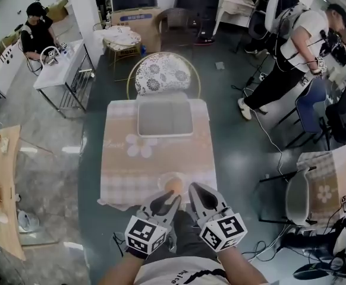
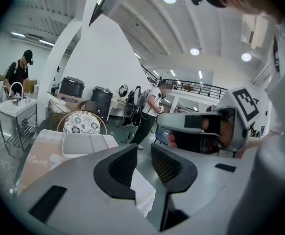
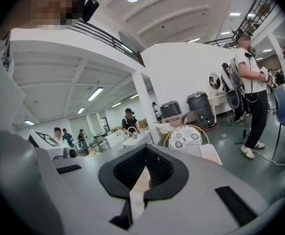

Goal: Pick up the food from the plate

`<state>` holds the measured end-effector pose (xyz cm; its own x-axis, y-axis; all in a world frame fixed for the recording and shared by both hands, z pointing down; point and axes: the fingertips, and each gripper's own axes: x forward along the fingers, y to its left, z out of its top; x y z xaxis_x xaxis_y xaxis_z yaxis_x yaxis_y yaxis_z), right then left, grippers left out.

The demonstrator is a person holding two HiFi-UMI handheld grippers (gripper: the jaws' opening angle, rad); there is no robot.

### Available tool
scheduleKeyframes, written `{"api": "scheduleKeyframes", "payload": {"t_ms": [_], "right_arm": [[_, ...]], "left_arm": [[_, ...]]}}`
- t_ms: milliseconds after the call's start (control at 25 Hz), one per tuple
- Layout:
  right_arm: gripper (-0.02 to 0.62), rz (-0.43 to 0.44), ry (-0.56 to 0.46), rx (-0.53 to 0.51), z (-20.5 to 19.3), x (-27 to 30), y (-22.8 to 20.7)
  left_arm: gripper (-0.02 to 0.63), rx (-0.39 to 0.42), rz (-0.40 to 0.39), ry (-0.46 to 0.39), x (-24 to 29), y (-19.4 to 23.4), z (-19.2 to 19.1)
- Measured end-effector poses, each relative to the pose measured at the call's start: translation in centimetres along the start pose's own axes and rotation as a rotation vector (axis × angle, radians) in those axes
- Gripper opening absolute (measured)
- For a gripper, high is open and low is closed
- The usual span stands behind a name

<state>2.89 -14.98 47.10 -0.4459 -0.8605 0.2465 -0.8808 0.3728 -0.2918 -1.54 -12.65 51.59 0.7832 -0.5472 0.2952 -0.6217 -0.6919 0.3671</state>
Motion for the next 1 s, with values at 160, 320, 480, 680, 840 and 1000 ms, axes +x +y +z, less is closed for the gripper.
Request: {"api": "scheduleKeyframes", "payload": {"t_ms": [160,320,480,680,840,1000], "right_arm": [[0.014,-0.01,0.013,0.028,-1.0,1.1,-1.9],[0.014,-0.012,0.035,0.047,-2.2,2.1,-3.5],[0.015,-0.011,0.044,0.059,-3.6,2.9,-4.7],[0.014,-0.02,0.038,0.069,-5.0,4.1,-6.2],[0.014,-0.03,0.031,0.068,-6.4,4.7,-7.5],[0.014,-0.028,0.023,0.066,-8.0,5.4,-8.5]], "left_arm": [[0.147,0.044,-0.007,0.063,2.2,1.1,-2.2],[0.196,0.094,0.021,0.144,4.3,2.7,-5.1],[0.217,0.118,0.026,0.2,6.1,3.8,-7.7],[0.245,0.15,0.032,0.261,8.0,5.2,-10.8],[0.262,0.173,0.039,0.306,9.4,6.6,-13.8],[0.273,0.203,0.036,0.341,11.1,7.6,-16.0]]}}
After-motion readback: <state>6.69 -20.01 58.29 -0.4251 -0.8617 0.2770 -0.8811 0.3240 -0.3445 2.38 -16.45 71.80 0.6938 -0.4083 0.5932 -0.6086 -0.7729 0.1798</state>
